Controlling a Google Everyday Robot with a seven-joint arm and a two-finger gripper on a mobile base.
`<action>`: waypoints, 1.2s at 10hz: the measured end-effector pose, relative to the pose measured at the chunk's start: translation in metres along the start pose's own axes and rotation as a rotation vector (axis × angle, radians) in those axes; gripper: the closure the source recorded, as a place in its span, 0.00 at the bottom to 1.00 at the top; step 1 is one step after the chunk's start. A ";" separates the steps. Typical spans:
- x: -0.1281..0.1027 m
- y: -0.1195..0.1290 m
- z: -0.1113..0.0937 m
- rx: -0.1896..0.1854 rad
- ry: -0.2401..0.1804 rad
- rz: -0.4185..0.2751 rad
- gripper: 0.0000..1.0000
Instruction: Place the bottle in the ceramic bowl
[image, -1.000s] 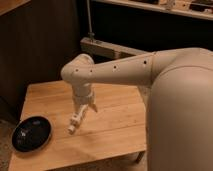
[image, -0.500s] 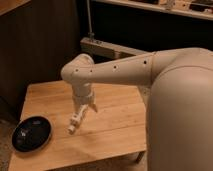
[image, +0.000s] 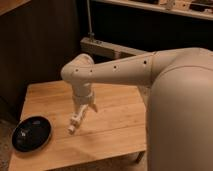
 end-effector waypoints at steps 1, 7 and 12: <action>0.000 0.000 0.000 0.000 0.000 0.000 0.35; 0.000 0.000 -0.001 -0.001 -0.002 0.000 0.35; -0.014 0.003 0.003 0.015 0.021 0.040 0.35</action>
